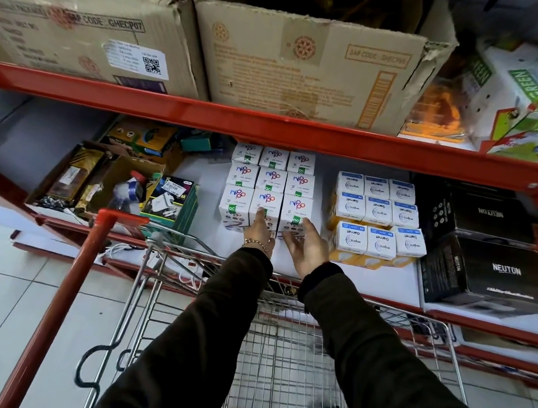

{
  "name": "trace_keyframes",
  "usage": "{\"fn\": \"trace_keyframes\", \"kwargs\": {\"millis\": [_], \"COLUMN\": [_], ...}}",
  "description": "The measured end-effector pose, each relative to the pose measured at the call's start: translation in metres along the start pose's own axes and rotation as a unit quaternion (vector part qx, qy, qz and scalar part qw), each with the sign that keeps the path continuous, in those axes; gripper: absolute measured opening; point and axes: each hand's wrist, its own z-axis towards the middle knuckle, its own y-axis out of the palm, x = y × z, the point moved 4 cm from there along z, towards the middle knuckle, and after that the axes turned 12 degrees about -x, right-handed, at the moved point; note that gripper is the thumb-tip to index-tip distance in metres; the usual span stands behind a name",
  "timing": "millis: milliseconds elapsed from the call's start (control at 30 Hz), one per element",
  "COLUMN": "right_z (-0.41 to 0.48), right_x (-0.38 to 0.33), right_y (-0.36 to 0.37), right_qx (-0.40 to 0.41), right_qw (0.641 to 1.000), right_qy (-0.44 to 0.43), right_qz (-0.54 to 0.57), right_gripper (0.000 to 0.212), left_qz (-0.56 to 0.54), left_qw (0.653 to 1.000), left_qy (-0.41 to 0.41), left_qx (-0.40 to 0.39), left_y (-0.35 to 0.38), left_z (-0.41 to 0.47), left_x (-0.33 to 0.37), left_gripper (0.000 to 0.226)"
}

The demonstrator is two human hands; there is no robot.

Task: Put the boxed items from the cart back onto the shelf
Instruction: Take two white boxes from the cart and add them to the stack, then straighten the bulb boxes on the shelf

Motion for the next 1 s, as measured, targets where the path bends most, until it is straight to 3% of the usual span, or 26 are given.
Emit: {"fn": "trace_keyframes", "kwargs": {"millis": [167,333,467,567,667,833,1000], "right_z": [0.0,-0.014,-0.032,-0.048,-0.057,-0.05,-0.037], "right_x": [0.004,0.006,0.005,-0.007,-0.028,-0.058,-0.073], "right_y": [-0.004,-0.02,-0.05,-0.081,-0.113,-0.135,-0.137], "right_qx": [-0.011,0.001,0.052,0.1,0.138,0.141,0.102], "right_qw": [0.999,0.997,0.998,0.989,0.977,0.984,0.994], "right_qy": [-0.007,0.012,0.006,-0.035,-0.078,-0.063,-0.042], "right_qz": [-0.029,-0.07,0.019,0.1,0.143,0.087,0.013], "right_gripper": [0.022,0.021,0.033,0.021,0.042,0.059,0.042], "left_qz": [-0.02,-0.028,-0.018,-0.018,-0.004,0.06,0.071], "left_qw": [1.0,0.999,0.999,0.999,0.997,0.993,0.993], "left_qy": [0.002,-0.013,-0.03,-0.044,-0.071,-0.092,-0.092], "left_qx": [0.005,0.009,0.004,-0.016,-0.025,-0.032,-0.032], "left_y": [-0.001,0.0,0.01,0.028,0.05,0.08,0.094], "left_z": [-0.001,-0.01,-0.021,-0.028,-0.035,-0.029,-0.02], "left_x": [-0.003,-0.012,-0.034,-0.056,-0.082,-0.115,-0.122], "left_gripper": [0.047,0.06,0.067,0.042,0.035,0.044,0.052]}}
